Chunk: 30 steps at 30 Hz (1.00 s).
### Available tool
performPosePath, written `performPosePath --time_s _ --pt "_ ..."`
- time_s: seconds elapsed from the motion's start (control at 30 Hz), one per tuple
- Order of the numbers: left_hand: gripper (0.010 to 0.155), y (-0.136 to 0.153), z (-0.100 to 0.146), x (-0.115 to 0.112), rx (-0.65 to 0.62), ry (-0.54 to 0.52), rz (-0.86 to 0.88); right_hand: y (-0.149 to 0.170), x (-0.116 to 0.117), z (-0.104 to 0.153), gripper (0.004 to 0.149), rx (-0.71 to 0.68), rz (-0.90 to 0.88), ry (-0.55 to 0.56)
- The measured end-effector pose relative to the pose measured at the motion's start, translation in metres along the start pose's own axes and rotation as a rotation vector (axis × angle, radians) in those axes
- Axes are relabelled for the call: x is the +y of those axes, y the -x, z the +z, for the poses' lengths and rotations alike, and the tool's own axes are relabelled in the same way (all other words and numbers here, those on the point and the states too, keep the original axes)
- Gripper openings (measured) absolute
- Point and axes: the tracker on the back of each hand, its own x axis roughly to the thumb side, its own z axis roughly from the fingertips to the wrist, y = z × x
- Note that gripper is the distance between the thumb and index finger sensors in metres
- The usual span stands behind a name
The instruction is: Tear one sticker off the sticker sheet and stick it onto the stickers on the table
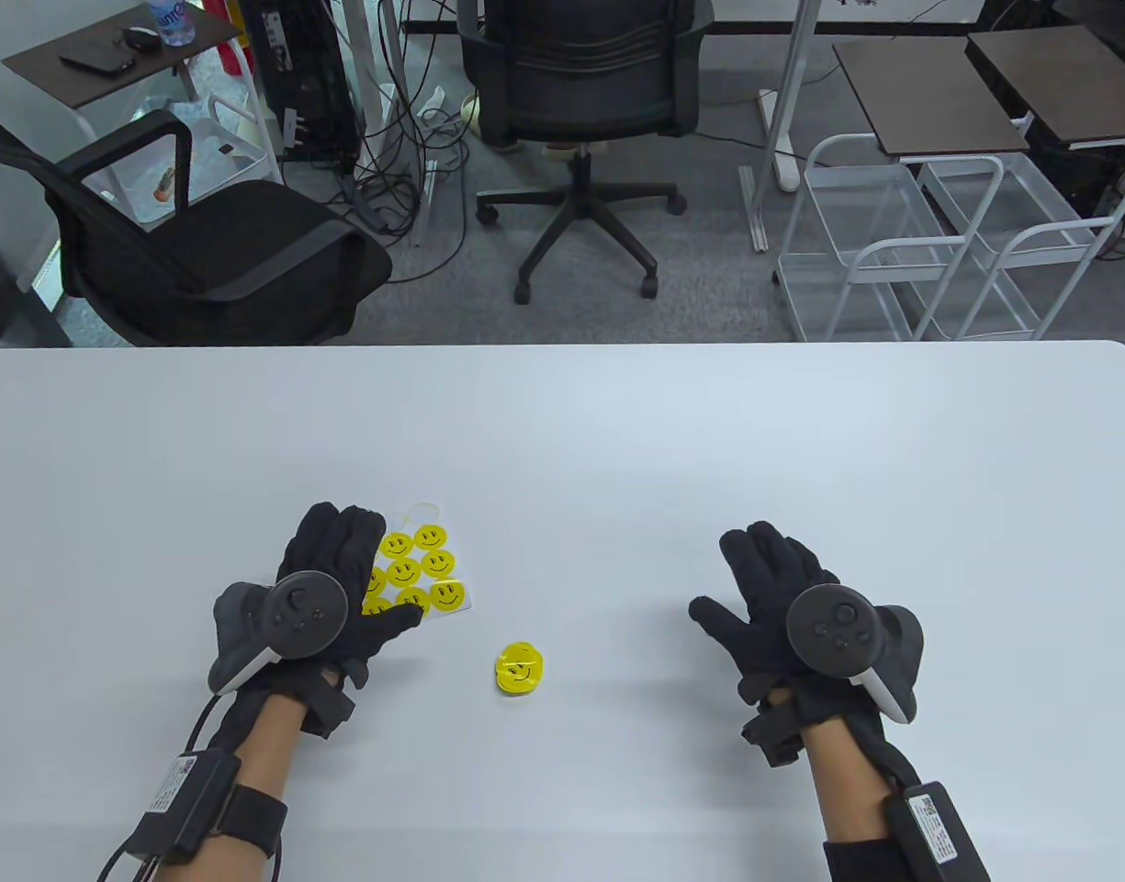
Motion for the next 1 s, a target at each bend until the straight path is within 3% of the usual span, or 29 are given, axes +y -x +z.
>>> performPosePath --time_s 0.17,0.33,0.47,0.7,1.0 --pt "0.098 0.001 -0.018 -0.009 0.061 0.032 -0.043 0.000 -0.002 0.000 0.081 -0.004 -0.011 0.003" --pt "0.096 -0.001 -0.033 -0.033 0.097 0.142 -0.056 0.000 -0.001 0.000 0.081 -0.002 -0.020 -0.002" --pt "0.096 -0.006 -0.037 -0.053 0.100 0.221 -0.158 -0.003 0.000 0.001 0.081 -0.013 -0.024 -0.009" --pt "0.095 0.006 -0.043 -0.072 0.196 0.333 -0.131 -0.012 0.004 0.001 0.081 -0.041 -0.024 -0.029" --pt "0.090 -0.005 -0.051 -0.094 0.208 0.407 -0.148 -0.016 0.006 0.002 0.079 -0.054 -0.029 -0.043"
